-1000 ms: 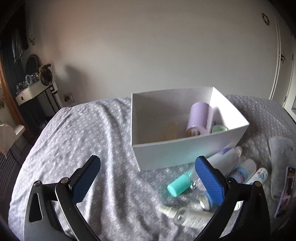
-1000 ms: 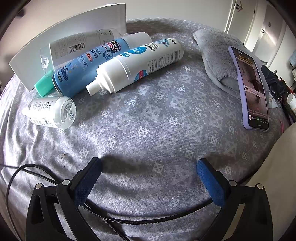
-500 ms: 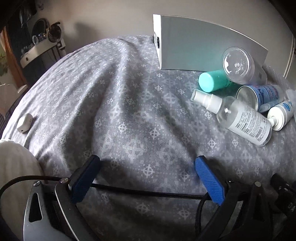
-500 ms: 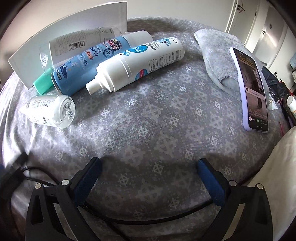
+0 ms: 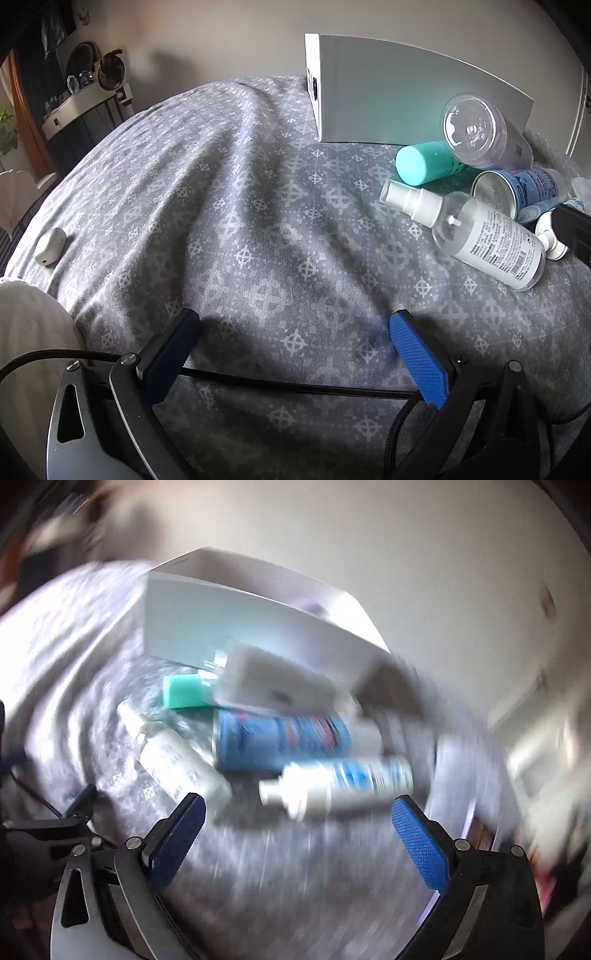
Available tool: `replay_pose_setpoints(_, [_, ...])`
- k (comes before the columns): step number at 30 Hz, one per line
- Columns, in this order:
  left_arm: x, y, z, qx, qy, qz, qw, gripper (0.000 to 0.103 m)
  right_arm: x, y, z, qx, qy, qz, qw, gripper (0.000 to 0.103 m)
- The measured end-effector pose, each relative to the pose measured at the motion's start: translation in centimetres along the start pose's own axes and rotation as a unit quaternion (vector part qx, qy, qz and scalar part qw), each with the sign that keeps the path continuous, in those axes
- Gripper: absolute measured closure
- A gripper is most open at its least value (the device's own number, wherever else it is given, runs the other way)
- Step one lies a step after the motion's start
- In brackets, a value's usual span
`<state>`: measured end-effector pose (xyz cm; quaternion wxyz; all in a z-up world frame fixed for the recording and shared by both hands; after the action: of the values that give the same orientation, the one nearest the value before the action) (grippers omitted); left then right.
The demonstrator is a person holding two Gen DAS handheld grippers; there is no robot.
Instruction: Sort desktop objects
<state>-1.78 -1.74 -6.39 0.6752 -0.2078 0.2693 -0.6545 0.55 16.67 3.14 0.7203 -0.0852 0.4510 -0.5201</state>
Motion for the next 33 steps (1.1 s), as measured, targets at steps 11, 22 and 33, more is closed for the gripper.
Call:
replay_pose_setpoints(11, [0.1, 0.1, 0.0, -0.002, -0.002, -0.002, 1.0, 0.0, 8.4, -3.5, -6.1, 0.028, -0.115, 0.169, 0.979, 0.018])
replay_pose_setpoints(22, [0.4, -0.3, 0.0, -0.004, -0.002, -0.002, 1.0, 0.0, 9.2, -1.8, -4.7, -0.006, -0.097, 0.237, 0.967, 0.064])
replay_pose_setpoints(33, [0.3, -0.2, -0.3, -0.004, -0.005, -0.004, 1.0, 0.0, -2.9, 2.5, -1.7, 0.029, -0.17, -0.033, 0.984, 0.066])
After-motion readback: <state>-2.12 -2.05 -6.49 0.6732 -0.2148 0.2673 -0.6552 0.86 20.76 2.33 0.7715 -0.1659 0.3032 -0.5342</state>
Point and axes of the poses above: each gripper's, at about its wrist camera, not at the fingertips, and z roughly against the way its jaws point, x to its left, y to its underside, the point moved 7 cm from there along -z, roughly the way its jaws point, and after that the axes turned 11 degrees about y, right-handed, at the moved point
